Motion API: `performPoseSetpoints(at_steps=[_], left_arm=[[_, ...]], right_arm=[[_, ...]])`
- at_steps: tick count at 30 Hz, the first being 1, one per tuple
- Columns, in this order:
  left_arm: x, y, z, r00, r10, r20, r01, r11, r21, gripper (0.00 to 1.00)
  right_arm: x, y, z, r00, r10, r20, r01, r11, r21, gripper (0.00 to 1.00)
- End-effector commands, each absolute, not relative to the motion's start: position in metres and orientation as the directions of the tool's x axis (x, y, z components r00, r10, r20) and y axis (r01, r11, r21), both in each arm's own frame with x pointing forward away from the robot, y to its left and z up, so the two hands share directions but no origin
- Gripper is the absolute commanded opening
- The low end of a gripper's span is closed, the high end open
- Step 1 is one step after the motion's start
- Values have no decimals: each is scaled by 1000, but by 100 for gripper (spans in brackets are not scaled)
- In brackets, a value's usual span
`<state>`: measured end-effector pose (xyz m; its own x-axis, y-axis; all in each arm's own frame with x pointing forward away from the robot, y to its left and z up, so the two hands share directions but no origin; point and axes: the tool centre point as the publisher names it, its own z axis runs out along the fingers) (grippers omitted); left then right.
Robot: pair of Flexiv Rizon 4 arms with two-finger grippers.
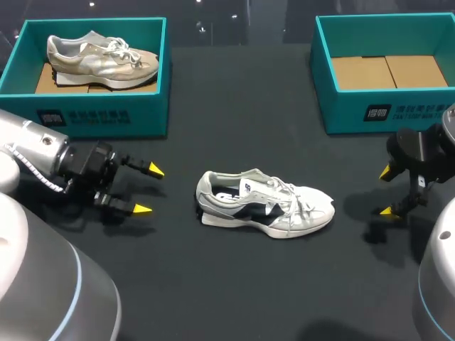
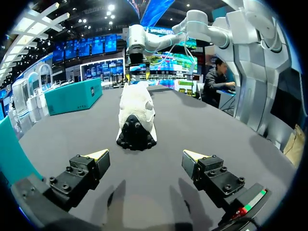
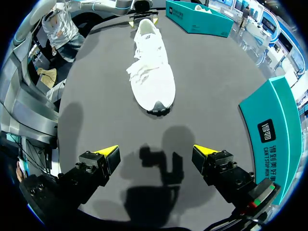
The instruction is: Take the shoe out of the shoebox, open the shoe tongue, remove and reinsert the insole, then place the shoe into the shoebox
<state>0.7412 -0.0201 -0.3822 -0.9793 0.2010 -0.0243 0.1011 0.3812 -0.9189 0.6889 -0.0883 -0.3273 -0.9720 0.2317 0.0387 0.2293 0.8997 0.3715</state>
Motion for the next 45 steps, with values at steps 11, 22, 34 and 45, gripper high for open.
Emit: performPoseSetpoints(at_steps=[11,22,34,45], left_arm=[[752,-24,-403,-993,111,29,5,297,-955,100],[752,-27,-407,-996,86,26,0,298,-955,100],[754,-43,-409,-996,88,34,-7,294,-956,100],[755,-69,-410,-995,88,40,-13,283,-959,100]], right_arm=[[687,-88,-327,-972,233,36,229,900,370,100],[687,-88,-327,-972,233,36,229,900,370,100],[687,-88,-327,-972,233,36,229,900,370,100],[687,-88,-327,-972,233,36,229,900,370,100]])
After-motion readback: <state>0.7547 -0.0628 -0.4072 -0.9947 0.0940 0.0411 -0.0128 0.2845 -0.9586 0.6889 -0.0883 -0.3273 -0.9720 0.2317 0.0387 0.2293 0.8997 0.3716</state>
